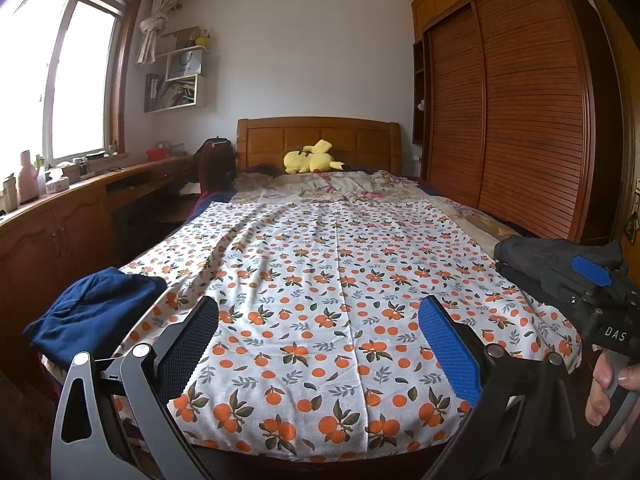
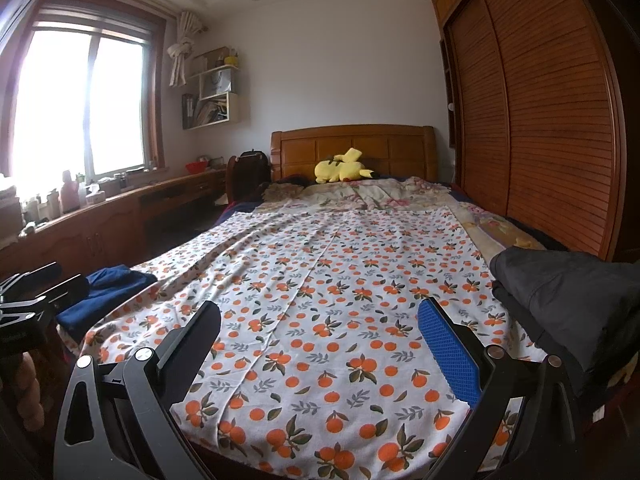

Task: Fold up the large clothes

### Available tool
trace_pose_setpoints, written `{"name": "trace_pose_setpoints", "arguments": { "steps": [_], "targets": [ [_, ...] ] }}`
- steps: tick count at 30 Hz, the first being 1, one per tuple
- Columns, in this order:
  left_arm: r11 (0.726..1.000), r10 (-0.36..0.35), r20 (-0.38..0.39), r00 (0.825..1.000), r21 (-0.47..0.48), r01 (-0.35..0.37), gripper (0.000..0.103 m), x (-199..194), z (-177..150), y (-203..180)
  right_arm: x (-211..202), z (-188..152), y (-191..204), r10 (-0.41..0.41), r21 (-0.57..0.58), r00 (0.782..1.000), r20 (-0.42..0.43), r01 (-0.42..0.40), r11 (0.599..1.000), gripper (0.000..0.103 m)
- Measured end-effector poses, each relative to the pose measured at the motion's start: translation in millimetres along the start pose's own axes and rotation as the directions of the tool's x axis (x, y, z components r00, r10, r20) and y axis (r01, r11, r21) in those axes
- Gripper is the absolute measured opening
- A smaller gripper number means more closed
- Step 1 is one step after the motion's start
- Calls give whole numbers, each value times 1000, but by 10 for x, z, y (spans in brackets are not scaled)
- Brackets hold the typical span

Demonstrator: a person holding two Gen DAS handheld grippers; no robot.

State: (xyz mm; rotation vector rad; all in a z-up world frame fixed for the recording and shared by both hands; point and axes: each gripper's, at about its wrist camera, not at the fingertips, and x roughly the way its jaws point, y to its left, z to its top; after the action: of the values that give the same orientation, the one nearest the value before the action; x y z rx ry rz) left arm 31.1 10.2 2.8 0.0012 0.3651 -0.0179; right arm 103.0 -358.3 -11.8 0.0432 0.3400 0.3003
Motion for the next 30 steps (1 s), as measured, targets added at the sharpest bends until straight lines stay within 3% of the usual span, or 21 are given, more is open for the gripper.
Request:
{"name": "trace_pose_setpoints", "arguments": {
  "steps": [30],
  "targets": [
    [1000, -5, 7, 1000, 11, 5, 101, -14, -78, -32, 23, -9, -17, -2, 3, 1000, 1, 2, 1000, 95]
  ]
}}
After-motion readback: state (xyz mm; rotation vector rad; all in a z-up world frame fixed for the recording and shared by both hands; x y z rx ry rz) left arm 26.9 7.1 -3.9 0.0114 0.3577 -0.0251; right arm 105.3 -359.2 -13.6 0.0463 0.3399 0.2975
